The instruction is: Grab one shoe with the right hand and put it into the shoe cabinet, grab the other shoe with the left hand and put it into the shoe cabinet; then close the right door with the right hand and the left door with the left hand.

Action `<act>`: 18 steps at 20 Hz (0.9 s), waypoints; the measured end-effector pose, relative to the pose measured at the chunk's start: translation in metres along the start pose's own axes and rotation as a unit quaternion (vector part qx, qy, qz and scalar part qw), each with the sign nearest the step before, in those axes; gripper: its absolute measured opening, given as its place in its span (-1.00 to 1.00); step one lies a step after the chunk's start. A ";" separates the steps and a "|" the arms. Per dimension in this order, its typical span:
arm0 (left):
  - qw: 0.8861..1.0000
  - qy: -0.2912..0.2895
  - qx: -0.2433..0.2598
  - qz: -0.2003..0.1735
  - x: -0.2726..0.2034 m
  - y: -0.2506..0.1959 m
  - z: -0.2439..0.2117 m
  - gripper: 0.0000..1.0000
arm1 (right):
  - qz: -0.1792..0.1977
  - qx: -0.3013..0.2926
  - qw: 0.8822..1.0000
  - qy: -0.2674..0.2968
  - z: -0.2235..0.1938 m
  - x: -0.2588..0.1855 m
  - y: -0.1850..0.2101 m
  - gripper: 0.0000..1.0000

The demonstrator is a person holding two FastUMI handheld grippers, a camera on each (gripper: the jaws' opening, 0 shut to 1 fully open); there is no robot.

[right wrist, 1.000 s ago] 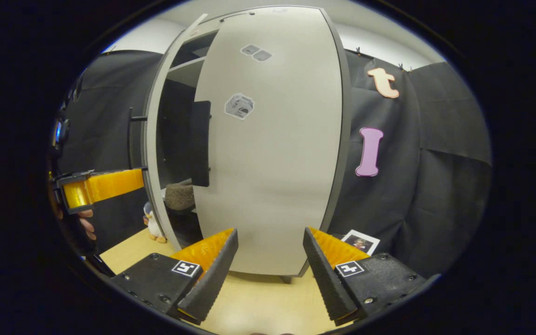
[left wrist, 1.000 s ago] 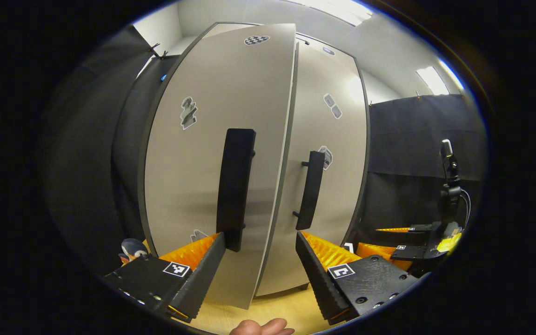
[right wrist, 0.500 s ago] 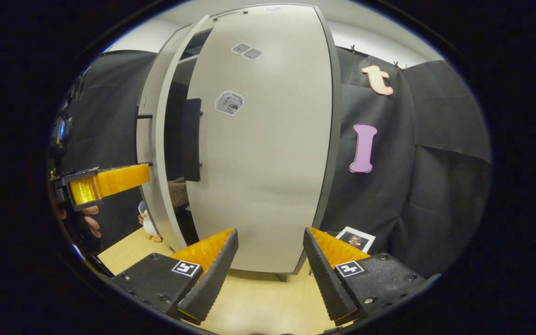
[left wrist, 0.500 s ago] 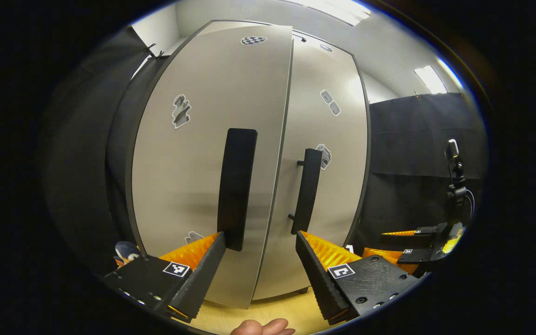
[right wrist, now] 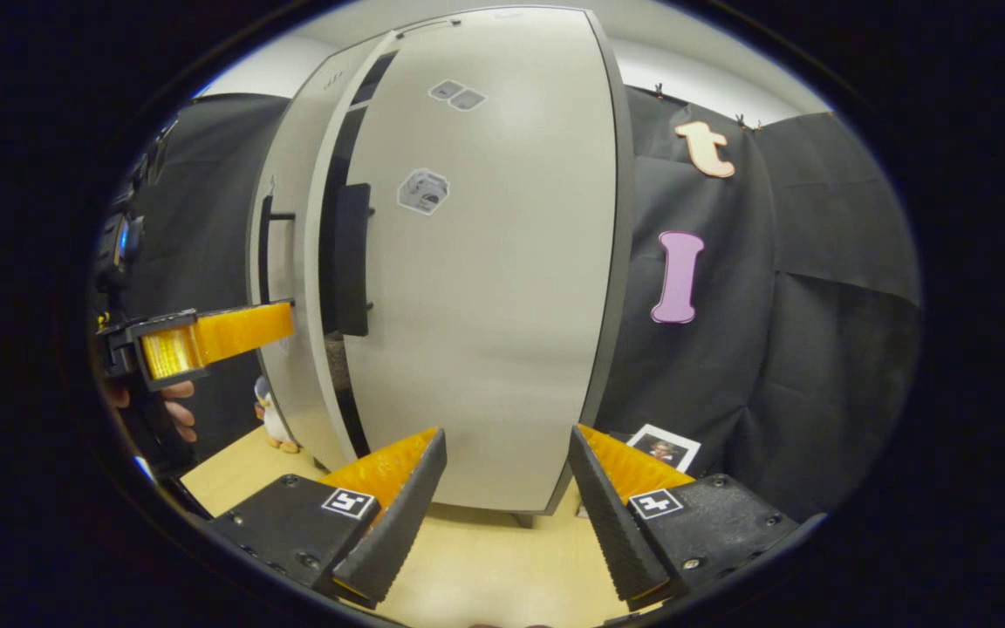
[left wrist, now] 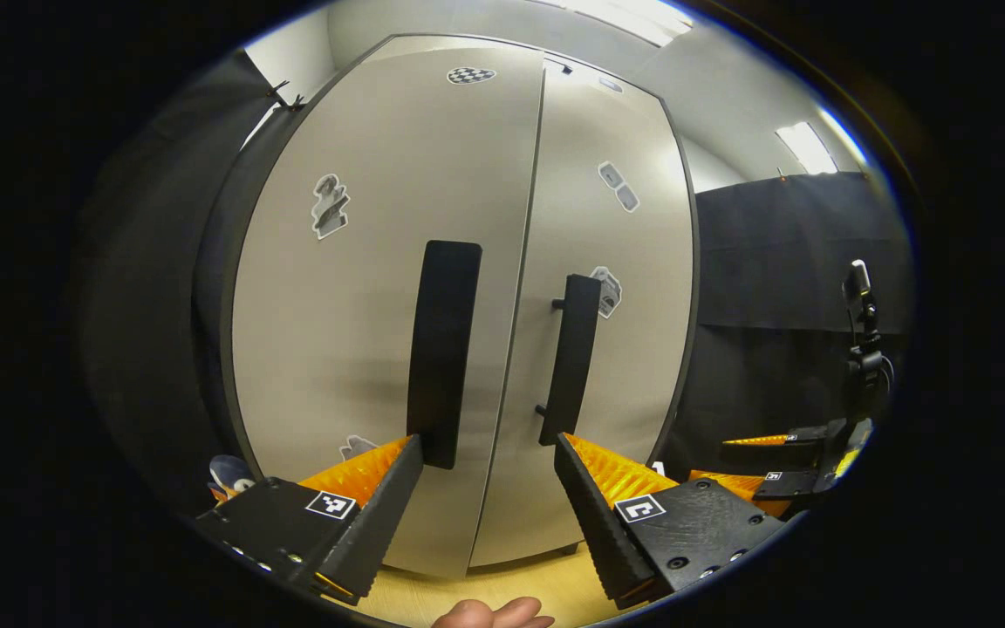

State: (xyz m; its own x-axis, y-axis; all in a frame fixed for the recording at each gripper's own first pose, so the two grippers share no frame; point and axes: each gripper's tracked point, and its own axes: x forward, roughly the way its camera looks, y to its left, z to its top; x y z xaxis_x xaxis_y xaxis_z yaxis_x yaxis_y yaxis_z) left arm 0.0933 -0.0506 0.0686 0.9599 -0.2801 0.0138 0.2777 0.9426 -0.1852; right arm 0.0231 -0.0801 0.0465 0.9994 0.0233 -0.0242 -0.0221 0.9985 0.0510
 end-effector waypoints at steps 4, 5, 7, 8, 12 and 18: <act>1.000 0.001 -0.003 0.002 0.005 -0.001 -0.001 0.84 | -0.001 -0.001 1.000 0.002 -0.003 -0.001 -0.005 0.82; 1.000 0.002 -0.005 0.003 0.006 -0.001 -0.001 0.84 | -0.001 -0.001 1.000 0.001 -0.003 -0.002 -0.005 0.82; 1.000 0.006 -0.004 0.004 0.007 -0.001 -0.003 0.84 | 0.000 -0.001 1.000 0.001 -0.004 -0.003 -0.006 0.83; 1.000 0.011 -0.005 0.003 0.008 -0.001 -0.006 0.83 | 0.001 -0.001 1.000 0.000 -0.003 -0.004 -0.006 0.83; 1.000 0.022 -0.022 0.006 0.011 -0.002 -0.010 0.84 | 0.004 -0.003 1.000 -0.004 -0.003 -0.009 -0.009 0.82; 0.999 0.013 -0.023 0.034 -0.010 0.000 -0.008 0.84 | 0.023 0.005 1.000 -0.005 -0.005 -0.015 -0.009 0.86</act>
State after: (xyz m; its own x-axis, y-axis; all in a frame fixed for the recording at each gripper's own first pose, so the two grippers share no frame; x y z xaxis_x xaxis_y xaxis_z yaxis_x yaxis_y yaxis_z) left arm 0.0840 -0.0490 0.0603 0.9749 -0.2212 -0.0250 0.2098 0.9505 -0.2293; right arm 0.0082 -0.0891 0.0415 0.9976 0.0681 -0.0122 -0.0672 0.9959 0.0612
